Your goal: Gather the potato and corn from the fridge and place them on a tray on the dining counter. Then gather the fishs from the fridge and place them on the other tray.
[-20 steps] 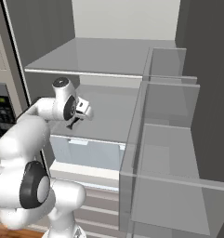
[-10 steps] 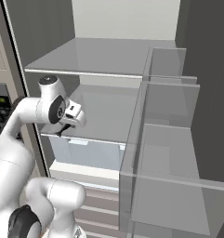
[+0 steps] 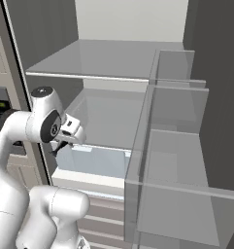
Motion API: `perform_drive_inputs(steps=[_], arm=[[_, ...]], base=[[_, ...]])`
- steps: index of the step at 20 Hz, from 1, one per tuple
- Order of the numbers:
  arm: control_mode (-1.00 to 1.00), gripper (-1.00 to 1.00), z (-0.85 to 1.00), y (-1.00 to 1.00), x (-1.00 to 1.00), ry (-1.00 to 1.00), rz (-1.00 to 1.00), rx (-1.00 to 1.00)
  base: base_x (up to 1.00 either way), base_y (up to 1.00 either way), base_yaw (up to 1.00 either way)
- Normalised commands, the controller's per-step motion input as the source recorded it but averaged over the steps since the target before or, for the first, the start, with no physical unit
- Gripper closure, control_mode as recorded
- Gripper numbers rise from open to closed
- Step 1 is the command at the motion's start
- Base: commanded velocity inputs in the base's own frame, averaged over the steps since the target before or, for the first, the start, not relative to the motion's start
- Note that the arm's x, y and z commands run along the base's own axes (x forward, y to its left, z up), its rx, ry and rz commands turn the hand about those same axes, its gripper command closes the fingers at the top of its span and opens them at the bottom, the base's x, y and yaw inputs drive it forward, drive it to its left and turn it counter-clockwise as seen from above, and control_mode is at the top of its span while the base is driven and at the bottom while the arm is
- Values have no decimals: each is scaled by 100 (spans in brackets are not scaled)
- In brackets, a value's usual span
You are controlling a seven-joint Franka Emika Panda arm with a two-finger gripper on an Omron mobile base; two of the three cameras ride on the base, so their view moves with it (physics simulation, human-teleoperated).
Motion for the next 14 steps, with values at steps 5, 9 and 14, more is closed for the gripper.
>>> perform_drive_inputs(steps=[5, 9, 14], arm=[[100, 100, 0, 0, -2, 0, 0, 0], [100, 100, 0, 0, 0, 0, 0, 0], [100, 100, 0, 0, 0, 0, 0, 0]], base=[[-14, 0, 0], [-84, 3, 0], [-100, 0, 0]])
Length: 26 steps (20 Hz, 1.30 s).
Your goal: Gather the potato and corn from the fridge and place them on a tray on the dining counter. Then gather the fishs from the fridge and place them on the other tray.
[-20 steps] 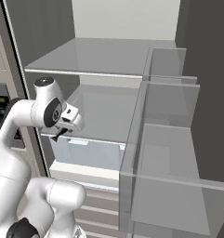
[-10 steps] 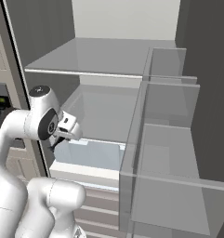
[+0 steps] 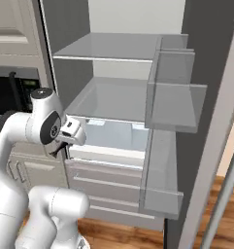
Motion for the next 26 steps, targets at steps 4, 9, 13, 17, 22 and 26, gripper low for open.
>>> perform_drive_inputs(steps=[4, 9, 13, 17, 22, 26], arm=[[100, 100, 0, 0, 0, 0, 0, 0], [100, 100, 0, 0, 0, 0, 0, 0], [100, 100, 0, 0, 0, 0, 0, 0], [100, 100, 0, 0, 0, 0, 0, 0], [100, 100, 0, 0, 0, 0, 0, 0], [100, 100, 0, 0, 0, 0, 0, 0]], base=[[-97, 0, 0], [-78, 4, 8], [-67, 7, 31], [-68, 0, 58], [-76, 2, 68], [-76, 35, 70]])
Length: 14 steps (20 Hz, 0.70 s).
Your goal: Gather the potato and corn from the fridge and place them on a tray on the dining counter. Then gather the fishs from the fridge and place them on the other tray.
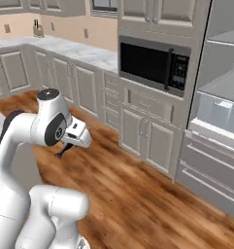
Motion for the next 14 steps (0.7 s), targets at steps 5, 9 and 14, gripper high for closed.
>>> perform_drive_inputs(steps=[5, 9, 14], arm=[[100, 100, 0, 0, 0, 0, 0, 0], [100, 100, 0, 0, 0, 0, 0, 0], [100, 100, 0, 0, 0, 0, 0, 0]], base=[[-64, 67, 65], [-64, 69, 64], [-51, 83, 57]])
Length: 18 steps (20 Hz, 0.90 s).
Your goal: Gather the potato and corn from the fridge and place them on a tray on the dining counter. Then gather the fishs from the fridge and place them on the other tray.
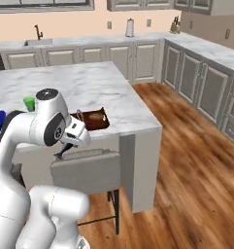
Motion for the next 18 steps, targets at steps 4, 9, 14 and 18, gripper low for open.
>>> perform_drive_inputs(steps=[4, 9, 14, 18], arm=[[100, 100, 0, 0, 0, 0, 0, 0], [100, 100, 0, 0, 0, 0, 0, 0], [100, 100, 0, 0, 0, 0, 0, 0], [100, 100, 0, 0, 0, 0, 0, 0]], base=[[-28, 100, 43], [15, 83, 34], [31, 44, 60], [13, 95, 37]])
